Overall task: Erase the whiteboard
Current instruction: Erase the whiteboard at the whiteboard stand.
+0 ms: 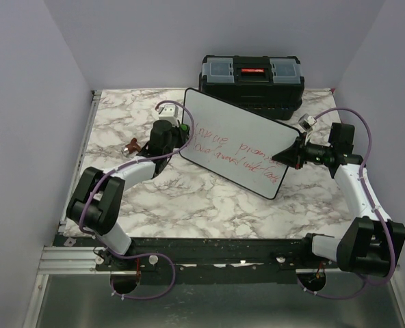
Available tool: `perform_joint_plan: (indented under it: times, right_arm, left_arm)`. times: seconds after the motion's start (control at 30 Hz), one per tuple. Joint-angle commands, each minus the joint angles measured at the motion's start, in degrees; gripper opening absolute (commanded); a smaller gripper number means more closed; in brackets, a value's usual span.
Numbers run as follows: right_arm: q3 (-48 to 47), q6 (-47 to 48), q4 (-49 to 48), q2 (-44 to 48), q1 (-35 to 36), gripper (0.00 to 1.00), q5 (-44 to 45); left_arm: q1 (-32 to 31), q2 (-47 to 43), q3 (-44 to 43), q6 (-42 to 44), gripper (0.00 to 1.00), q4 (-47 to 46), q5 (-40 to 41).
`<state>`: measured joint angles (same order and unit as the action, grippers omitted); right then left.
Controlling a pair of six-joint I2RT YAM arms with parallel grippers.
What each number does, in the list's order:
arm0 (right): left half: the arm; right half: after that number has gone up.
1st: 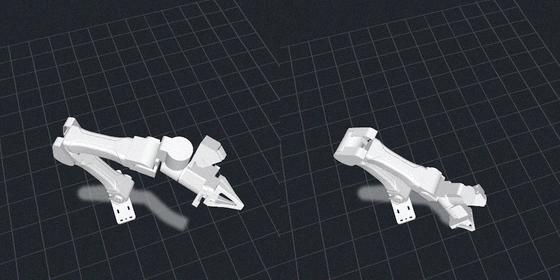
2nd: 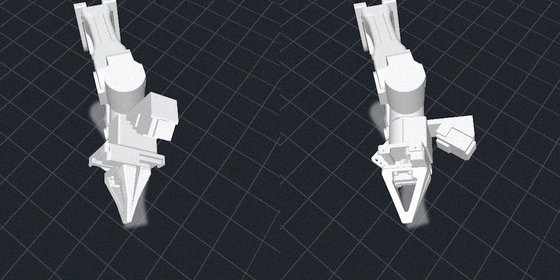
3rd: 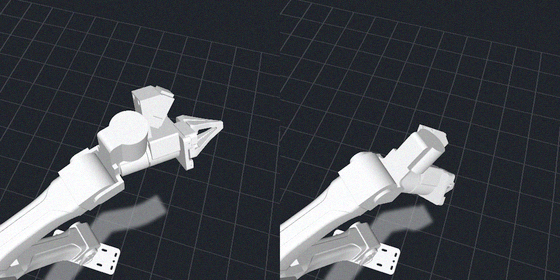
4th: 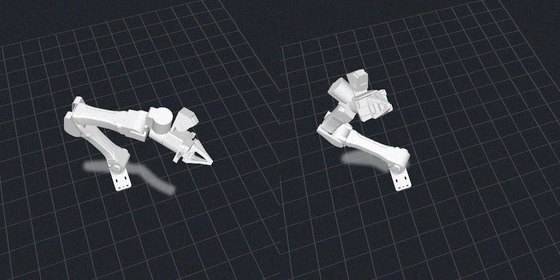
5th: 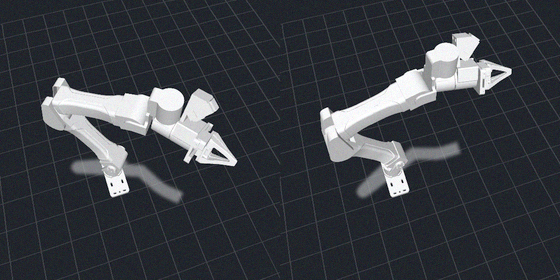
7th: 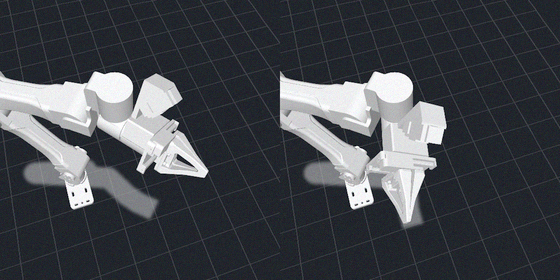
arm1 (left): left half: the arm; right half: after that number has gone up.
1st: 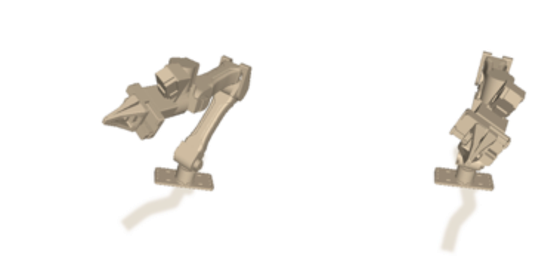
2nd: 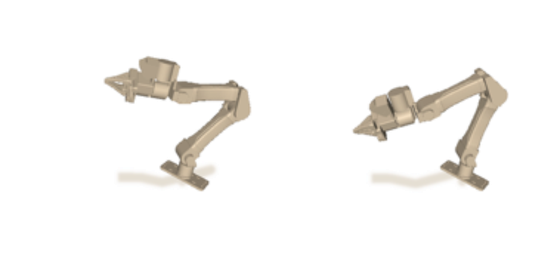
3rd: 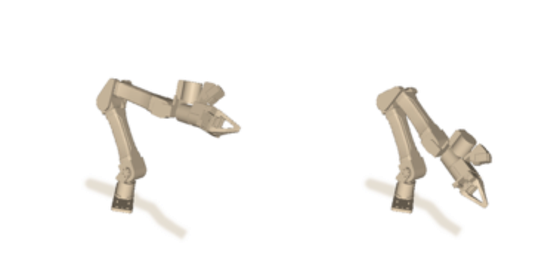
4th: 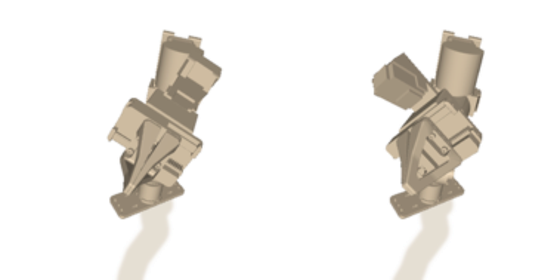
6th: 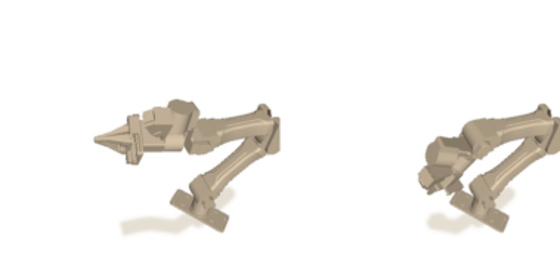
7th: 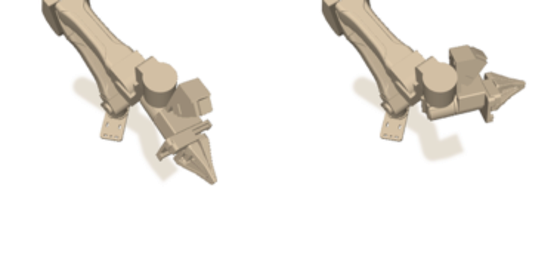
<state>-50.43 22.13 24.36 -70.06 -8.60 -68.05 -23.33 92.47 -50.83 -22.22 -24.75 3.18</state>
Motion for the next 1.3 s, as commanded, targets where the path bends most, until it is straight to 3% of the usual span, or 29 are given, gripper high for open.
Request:
perform_joint_plan:
  times: [0.0,0.43,0.63,0.97,1.27]
  right_arm:
    - [-0.15,3.77,1.79,1.07,2.24,0.01,-6.91]
    - [0.07,2.49,0.69,1.1,2.21,0.01,-6.3]
    - [-0.1,2.92,1.04,0.91,2.23,0.01,-6.3]
    - [-0.1,2.96,1.15,0.77,2.19,0.0,-6.57]
    - [-0.03,2.93,1.05,0.87,2.19,0.01,-6.48]
  left_arm:
    - [-2.14,0.75,1.8,-1.93,0.0,-1.99,-2.4]
    - [-3.0,0.79,-4.14,-0.28,0.0,-11.35,-1.6]
    - [-4.06,0.94,-4.37,-0.49,0.0,-11.37,-1.8]
    - [-5.01,1.3,4.07,-7.51,0.0,-11.61,-1.76]
    - [-7.69,0.81,4.7,-8.81,0.0,-11.29,-1.86]
